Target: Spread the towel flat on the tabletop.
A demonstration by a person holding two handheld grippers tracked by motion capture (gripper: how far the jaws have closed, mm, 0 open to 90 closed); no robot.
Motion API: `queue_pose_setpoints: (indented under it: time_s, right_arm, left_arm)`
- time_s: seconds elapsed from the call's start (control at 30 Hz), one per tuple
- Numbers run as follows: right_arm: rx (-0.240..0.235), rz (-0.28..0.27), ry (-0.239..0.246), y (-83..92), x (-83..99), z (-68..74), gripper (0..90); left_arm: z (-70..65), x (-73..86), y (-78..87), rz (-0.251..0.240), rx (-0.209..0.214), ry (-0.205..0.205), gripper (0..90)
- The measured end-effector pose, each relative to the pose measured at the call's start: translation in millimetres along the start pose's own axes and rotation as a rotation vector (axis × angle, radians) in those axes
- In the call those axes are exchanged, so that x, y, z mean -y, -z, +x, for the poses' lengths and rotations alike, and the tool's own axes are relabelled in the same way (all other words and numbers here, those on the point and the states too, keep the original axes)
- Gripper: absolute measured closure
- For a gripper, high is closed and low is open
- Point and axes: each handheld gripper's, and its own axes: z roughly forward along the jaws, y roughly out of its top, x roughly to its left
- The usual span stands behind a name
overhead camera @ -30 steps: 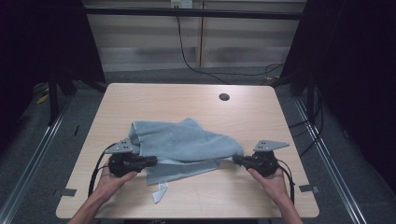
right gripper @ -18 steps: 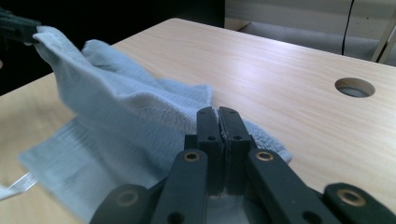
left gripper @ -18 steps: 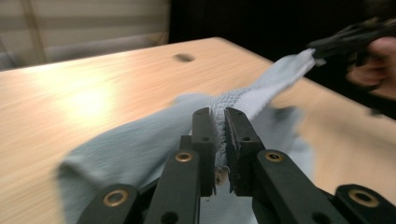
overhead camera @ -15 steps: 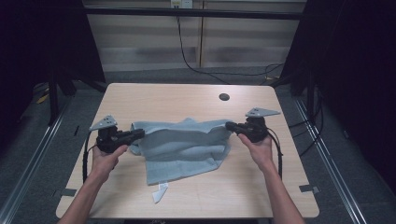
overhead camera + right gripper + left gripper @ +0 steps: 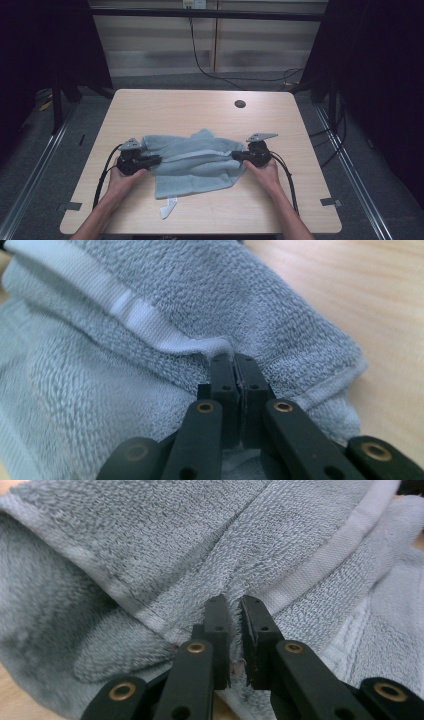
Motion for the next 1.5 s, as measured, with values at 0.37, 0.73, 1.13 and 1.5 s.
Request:
queue_pose_setpoints:
  time_s: [0.37,0.73,1.13,1.5]
  right_arm:
    - [-0.051,0.044,0.032,45.0,41.0,30.4,88.4]
    - [-0.103,0.062,0.021,80.0,75.9,60.1,88.5]
    - [-0.15,0.029,0.008,107.3,84.6,80.6,88.5]
    - [-0.047,-0.278,0.041,150.2,-11.1,46.9,88.6]
  left_arm:
    - [-26.6,8.5,-5.0,0.043,0.064,-0.067,82.7]
    - [-58.0,23.2,5.5,0.076,0.158,-0.103,82.6]
    - [-71.0,18.8,33.7,0.01,0.168,-0.101,83.1]
    - [-61.3,-50.8,68.9,-0.218,0.151,-0.092,83.3]
